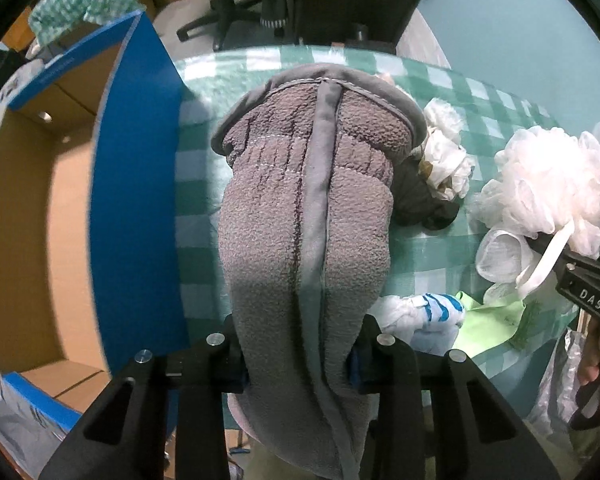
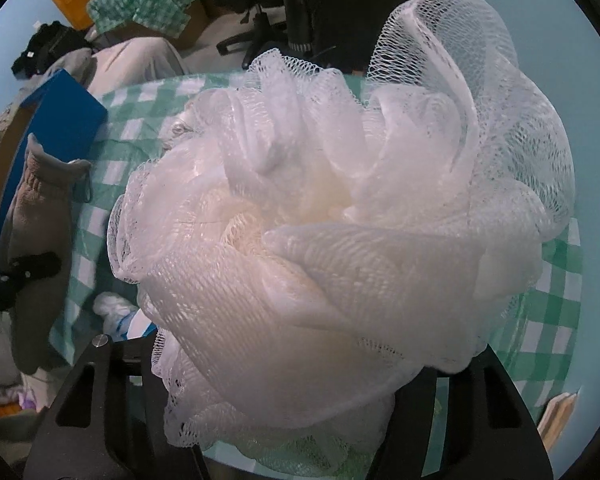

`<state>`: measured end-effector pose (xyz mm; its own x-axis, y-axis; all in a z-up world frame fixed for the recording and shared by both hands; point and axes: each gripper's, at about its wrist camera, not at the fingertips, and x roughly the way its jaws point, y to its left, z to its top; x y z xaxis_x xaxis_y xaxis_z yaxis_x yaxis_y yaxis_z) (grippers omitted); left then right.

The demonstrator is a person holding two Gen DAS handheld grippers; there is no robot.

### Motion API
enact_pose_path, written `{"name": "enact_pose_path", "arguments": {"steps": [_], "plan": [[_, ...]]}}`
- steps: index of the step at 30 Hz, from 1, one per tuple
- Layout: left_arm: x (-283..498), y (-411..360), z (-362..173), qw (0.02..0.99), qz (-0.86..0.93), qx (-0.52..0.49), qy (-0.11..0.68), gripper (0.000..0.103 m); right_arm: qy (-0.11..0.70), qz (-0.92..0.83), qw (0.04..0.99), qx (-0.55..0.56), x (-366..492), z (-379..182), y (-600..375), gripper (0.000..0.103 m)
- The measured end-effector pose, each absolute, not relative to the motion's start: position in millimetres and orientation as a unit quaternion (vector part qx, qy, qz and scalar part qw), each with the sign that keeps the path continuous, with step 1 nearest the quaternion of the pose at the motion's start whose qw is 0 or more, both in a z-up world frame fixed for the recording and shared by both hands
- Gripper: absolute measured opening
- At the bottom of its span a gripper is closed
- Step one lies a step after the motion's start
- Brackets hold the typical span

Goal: Organize soft objects
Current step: 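Lift the grey mitten with the left tool while the right tool lifts the bath puff toward the box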

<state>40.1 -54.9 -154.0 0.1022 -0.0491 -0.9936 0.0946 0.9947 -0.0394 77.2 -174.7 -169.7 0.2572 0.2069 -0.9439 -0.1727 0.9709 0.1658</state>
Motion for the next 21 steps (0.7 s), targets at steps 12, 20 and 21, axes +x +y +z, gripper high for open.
{"name": "enact_pose_path", "arguments": {"steps": [12, 20, 21], "plan": [[30, -57, -105, 0.766, -0.073, 0.028, 0.637, 0.035, 0.564, 0.128, 0.816, 0.003, 65, -123, -167, 0.061], [28, -61, -80, 0.787, -0.087, 0.033, 0.610, 0.035, 0.551, 0.130, 0.824, 0.003, 55, -103, -162, 0.061], [29, -61, -79, 0.788, -0.088, 0.035, 0.608, 0.035, 0.549, 0.130, 0.825, 0.003, 55, -102, -158, 0.061]]}}
